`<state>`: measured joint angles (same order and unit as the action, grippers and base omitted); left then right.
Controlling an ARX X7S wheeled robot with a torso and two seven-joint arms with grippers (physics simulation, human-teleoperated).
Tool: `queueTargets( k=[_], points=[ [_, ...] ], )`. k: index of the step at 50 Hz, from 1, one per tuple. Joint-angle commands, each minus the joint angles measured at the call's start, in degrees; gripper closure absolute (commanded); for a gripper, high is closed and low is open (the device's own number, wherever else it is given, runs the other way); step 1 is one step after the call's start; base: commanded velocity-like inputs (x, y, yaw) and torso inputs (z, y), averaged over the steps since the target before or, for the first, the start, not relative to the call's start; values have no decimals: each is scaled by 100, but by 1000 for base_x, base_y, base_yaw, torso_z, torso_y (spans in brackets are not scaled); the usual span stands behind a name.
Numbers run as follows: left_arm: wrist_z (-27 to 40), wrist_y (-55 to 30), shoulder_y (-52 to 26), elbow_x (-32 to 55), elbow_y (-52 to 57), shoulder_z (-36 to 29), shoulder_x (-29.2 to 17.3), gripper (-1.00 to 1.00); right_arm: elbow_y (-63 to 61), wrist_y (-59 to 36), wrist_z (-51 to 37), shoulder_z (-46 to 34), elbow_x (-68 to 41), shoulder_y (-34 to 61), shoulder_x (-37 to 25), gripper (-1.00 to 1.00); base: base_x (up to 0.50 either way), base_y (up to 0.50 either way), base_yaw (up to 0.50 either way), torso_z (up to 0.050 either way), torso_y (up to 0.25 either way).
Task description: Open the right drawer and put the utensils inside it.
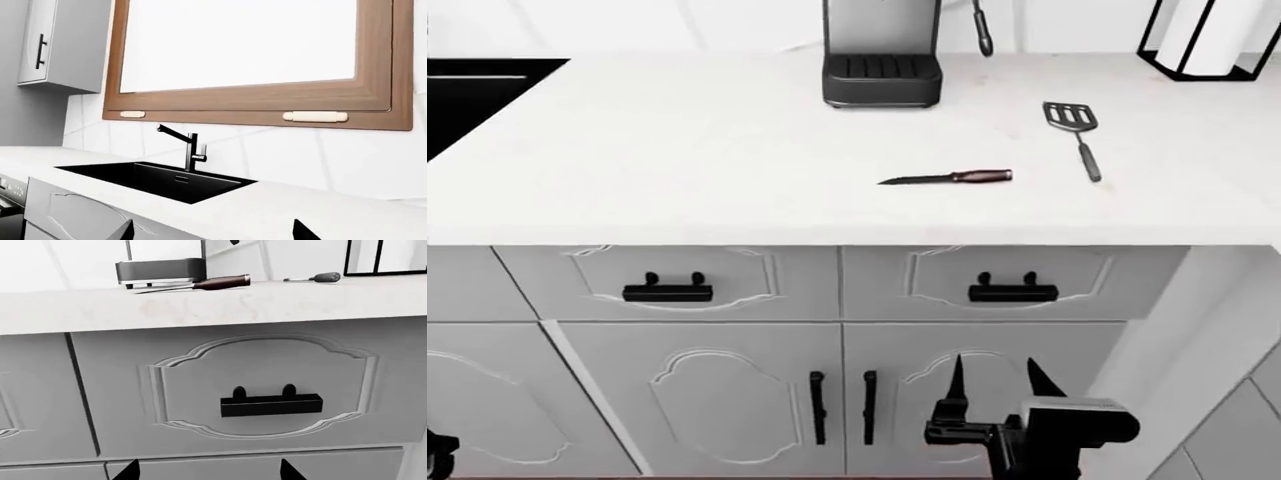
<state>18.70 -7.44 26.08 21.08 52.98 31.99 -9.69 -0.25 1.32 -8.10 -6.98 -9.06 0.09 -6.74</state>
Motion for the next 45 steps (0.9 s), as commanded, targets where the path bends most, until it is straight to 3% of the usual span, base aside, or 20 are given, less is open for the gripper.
queueTargets(
  k=[1,16,21,29,38,45],
  points=[
    [53,52,63,39,40,43,-32,-100,0,45,-76,-91,6,2,-55,-100,320,-16,0,0,0],
    [95,120,102,76,8,43,-70,-100,0,89,-150,-80,-179,2,-80,-100,241,-14,0,0,0],
    [108,169,122,78,-30,57,-64,-100,34,-307,93,318,-1318,89,26,-100,0,0,0,0,0],
    [139,187,104,-31,-83,-18,-85,-100,299,-892,1634,1101,-4397,158,145,-100,0,0,0,0,0],
    [159,273,190,142,-9,84,-76,-100,973,-1214,2049,1730,-6052,287,283,-100,0,0,0,0,0],
    [215,282,204,166,9,103,-78,-100,1069,-1187,2080,1743,-6260,300,284,-100,0,0,0,0,0]
  ],
)
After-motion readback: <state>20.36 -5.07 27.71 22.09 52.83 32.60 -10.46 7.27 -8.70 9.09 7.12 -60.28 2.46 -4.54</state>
